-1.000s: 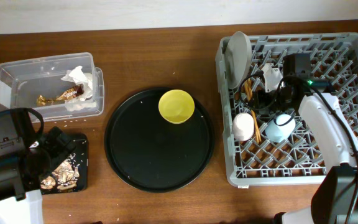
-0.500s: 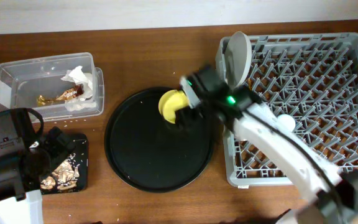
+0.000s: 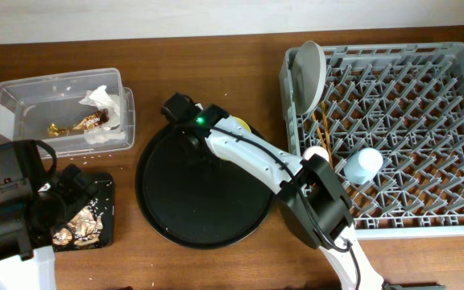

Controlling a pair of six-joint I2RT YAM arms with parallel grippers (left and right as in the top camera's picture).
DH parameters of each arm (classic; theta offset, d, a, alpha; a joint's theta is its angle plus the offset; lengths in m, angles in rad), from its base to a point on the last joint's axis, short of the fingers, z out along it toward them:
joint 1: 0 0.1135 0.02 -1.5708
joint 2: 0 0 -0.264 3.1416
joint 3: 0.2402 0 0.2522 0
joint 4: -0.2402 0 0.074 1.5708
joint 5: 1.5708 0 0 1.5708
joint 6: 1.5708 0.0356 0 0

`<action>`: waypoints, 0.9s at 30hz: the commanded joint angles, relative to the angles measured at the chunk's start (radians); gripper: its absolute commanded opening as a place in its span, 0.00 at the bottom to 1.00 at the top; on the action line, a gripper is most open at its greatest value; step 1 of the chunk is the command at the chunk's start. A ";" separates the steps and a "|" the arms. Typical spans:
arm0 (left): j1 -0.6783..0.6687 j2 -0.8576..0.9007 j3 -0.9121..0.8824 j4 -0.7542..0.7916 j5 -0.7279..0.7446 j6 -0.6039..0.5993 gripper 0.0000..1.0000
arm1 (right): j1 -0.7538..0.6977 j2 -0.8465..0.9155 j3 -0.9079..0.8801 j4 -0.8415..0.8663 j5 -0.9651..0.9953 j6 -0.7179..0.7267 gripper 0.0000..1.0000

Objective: Sort waste into correct bins and load items into the dishwasher rack
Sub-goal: 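Grasp the yellow bowl on the round tray with the right gripper, then carry the yellow bowl into the rack and set it upside down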

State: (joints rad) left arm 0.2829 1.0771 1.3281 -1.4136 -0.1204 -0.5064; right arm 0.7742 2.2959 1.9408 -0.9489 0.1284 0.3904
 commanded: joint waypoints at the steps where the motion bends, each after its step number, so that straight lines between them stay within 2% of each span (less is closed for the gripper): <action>1: 0.004 -0.003 0.015 0.001 0.000 -0.005 0.99 | -0.001 0.018 -0.018 -0.002 0.086 0.045 0.35; 4: 0.004 -0.003 0.015 0.001 0.000 -0.005 0.99 | -0.013 0.032 -0.019 -0.005 0.101 0.045 0.32; 6: 0.004 -0.003 0.015 0.001 0.000 -0.005 0.99 | -0.014 0.034 -0.018 -0.008 0.076 0.046 0.20; 10: 0.004 -0.003 0.015 0.001 0.000 -0.005 0.99 | -0.011 0.036 -0.018 -0.008 0.067 0.047 0.20; 12: 0.005 -0.003 0.015 0.001 0.000 -0.005 0.99 | -0.007 0.039 -0.018 -0.013 0.058 0.064 0.13; 13: 0.004 -0.003 0.015 0.001 0.000 -0.005 0.99 | -0.006 0.039 -0.018 -0.016 0.047 0.064 0.06; 15: 0.004 -0.003 0.015 0.001 0.000 -0.005 0.99 | -0.009 0.011 0.008 -0.041 -0.013 0.064 0.04; 18: 0.004 -0.003 0.015 0.001 0.000 -0.005 0.99 | -0.010 -0.086 0.188 -0.135 -0.069 0.064 0.04; 19: 0.004 -0.003 0.015 0.001 0.000 -0.005 0.99 | -0.025 -0.152 0.326 -0.235 -0.068 0.064 0.04; 22: 0.004 -0.003 0.015 0.001 0.000 -0.005 0.99 | -0.178 -0.307 0.497 -0.452 -0.070 0.063 0.04; 23: 0.004 -0.003 0.015 0.001 0.000 -0.005 0.99 | -0.281 -0.370 0.497 -0.516 -0.072 0.045 0.04; 24: 0.004 -0.003 0.015 0.001 0.000 -0.005 0.99 | -0.444 -0.419 0.497 -0.597 -0.099 -0.002 0.04; 25: 0.004 -0.003 0.015 0.001 0.000 -0.005 0.99 | -0.521 -0.428 0.497 -0.626 -0.154 -0.053 0.04; 26: 0.004 -0.003 0.015 0.001 0.000 -0.005 0.99 | -0.686 -0.423 0.493 -0.672 -0.346 -0.182 0.04; 27: 0.004 -0.003 0.015 0.001 0.000 -0.005 0.99 | -0.780 -0.417 0.477 -0.683 -0.476 -0.252 0.04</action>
State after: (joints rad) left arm 0.2829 1.0771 1.3281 -1.4139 -0.1204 -0.5064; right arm 0.1280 1.8786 2.4336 -1.6184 -0.1013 0.3012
